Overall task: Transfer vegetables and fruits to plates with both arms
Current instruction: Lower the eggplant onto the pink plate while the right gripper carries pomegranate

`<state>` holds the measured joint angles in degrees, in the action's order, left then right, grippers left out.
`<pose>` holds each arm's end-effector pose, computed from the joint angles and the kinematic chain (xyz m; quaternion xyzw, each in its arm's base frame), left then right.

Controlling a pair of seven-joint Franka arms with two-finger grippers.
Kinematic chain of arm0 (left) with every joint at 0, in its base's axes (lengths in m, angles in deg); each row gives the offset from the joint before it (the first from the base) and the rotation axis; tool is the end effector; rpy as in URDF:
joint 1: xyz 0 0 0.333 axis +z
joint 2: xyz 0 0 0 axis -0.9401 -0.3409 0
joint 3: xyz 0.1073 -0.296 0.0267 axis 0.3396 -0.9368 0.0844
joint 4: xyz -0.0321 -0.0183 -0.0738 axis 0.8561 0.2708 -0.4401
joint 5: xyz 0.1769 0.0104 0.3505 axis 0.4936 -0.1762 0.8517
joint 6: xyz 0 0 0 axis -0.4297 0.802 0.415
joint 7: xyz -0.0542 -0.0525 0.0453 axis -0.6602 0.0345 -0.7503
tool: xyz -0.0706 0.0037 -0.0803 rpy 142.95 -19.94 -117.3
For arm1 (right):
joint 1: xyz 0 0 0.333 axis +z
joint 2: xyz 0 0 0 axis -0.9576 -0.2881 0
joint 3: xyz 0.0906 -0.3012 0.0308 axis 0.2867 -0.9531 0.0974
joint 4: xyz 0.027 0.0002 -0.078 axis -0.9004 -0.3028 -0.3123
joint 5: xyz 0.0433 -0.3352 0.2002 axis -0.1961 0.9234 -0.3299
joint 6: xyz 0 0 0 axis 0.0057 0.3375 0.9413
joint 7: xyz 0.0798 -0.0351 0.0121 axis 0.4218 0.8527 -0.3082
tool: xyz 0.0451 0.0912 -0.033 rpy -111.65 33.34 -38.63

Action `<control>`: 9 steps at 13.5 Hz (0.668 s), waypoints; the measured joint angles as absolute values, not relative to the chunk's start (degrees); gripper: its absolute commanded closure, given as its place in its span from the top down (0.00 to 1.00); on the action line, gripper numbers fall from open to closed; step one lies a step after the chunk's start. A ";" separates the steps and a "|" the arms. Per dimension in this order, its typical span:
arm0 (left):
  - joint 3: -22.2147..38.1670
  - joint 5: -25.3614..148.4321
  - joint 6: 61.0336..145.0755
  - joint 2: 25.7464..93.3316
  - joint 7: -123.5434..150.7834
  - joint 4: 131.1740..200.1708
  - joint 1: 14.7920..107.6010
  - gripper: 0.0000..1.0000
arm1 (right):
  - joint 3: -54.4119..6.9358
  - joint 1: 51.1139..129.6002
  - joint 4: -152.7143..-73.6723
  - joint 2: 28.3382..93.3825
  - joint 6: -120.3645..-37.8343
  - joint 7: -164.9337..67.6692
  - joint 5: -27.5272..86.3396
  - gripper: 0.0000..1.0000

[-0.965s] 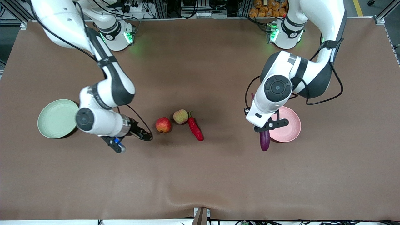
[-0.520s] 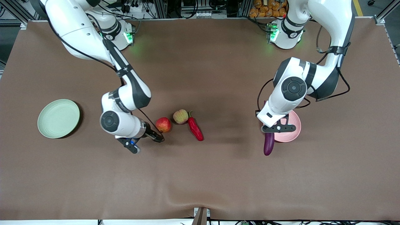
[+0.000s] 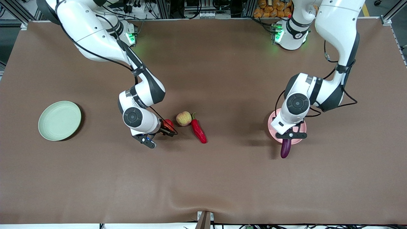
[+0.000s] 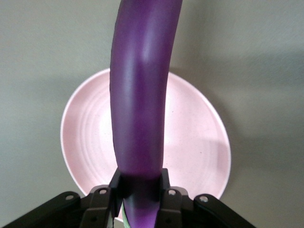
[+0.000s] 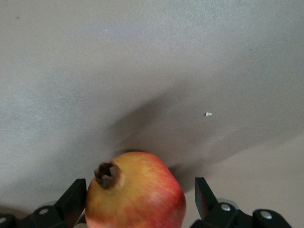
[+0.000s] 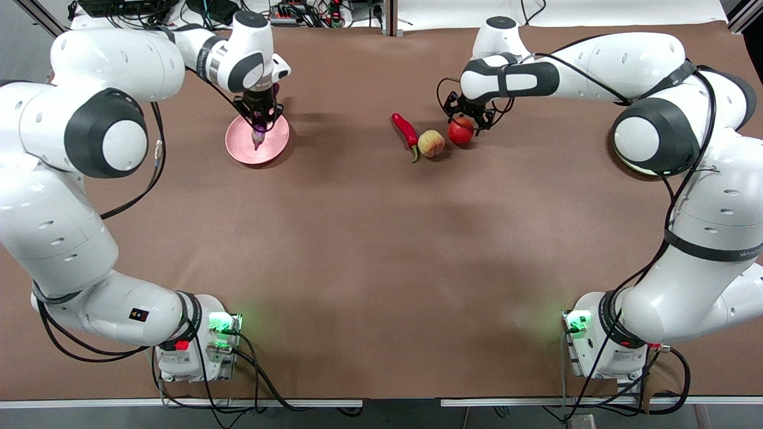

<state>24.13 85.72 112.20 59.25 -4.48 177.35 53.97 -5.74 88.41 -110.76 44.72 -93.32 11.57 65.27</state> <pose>0.5737 -0.1781 0.2349 -0.9908 0.0317 0.0553 0.1192 0.5983 0.2988 0.1976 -0.9605 0.2629 0.0878 0.0260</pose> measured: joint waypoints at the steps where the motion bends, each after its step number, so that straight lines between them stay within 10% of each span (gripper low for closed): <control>1: 24.13 85.72 112.45 58.92 -4.48 177.75 54.04 0.00 | -5.49 88.45 -111.08 44.72 -93.70 12.25 65.31 0.51; 3: 24.14 85.81 112.51 58.74 -4.48 178.21 54.65 0.00 | -5.10 88.45 -111.12 44.86 -93.70 12.73 65.36 0.00; 9: 24.14 86.65 112.51 59.21 -4.48 179.77 56.60 0.01 | -3.39 81.68 -109.21 46.95 -81.82 6.77 65.60 0.00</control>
